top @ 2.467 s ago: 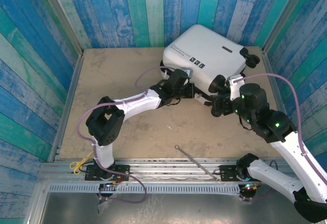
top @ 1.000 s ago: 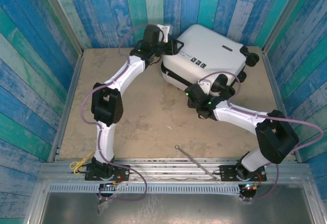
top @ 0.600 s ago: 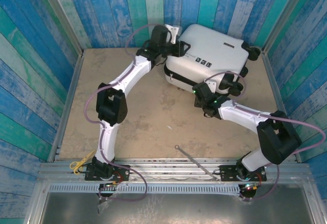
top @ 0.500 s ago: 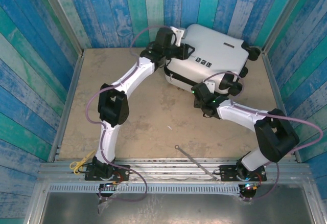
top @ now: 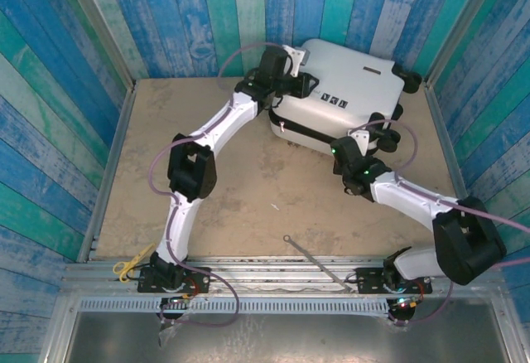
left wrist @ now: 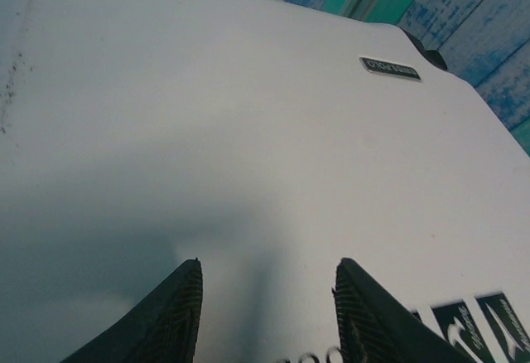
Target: Pack the luggage
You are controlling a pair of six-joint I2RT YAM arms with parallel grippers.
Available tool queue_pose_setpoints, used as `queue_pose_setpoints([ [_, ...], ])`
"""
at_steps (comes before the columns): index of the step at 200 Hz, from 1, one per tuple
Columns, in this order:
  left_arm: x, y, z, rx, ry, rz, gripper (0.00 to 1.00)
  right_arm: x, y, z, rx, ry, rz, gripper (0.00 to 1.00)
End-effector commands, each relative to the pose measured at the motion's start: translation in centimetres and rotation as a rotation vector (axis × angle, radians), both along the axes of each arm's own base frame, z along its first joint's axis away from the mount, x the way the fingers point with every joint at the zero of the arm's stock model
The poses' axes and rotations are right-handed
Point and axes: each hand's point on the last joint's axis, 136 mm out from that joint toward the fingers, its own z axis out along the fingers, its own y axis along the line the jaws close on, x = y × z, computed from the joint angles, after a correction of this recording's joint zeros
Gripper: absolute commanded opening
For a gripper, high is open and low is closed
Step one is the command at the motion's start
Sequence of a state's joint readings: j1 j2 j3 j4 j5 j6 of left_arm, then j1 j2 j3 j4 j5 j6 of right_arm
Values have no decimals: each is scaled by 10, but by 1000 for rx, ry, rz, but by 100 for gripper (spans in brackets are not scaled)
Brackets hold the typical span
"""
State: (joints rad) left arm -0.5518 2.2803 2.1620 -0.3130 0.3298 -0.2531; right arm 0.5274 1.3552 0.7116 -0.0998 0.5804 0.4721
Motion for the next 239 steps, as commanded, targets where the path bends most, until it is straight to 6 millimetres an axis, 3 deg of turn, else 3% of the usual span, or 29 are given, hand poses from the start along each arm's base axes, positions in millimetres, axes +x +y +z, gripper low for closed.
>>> queue_pose_setpoints([
  [1, -1, 3, -72, 136, 137, 21, 47, 5, 2, 16, -42, -47, 70, 3],
  [21, -2, 2, -83, 163, 145, 22, 46, -1, 9, 18, -11, -40, 133, 3],
  [39, -2, 2, -84, 167, 140, 26, 46, -11, 20, 17, 74, -21, 179, 31],
  [55, -3, 2, -80, 165, 131, 24, 46, -20, 27, 11, 133, -2, 192, 50],
  [73, -3, 3, -74, 166, 112, 21, 45, -24, 32, 5, 136, 21, 182, 64],
  [99, -3, 4, -75, 170, 99, 24, 44, -22, 45, 3, 50, 24, 167, 76],
  [123, -3, 4, -78, 168, 98, 23, 44, -13, 41, 6, 35, -26, 85, 74],
  [171, -2, 6, -86, 187, 105, 33, 43, -5, 18, -9, -20, -55, -121, 71],
  [239, -2, 6, -89, 177, 116, 37, 41, 25, 20, -14, -55, -177, -176, 63],
])
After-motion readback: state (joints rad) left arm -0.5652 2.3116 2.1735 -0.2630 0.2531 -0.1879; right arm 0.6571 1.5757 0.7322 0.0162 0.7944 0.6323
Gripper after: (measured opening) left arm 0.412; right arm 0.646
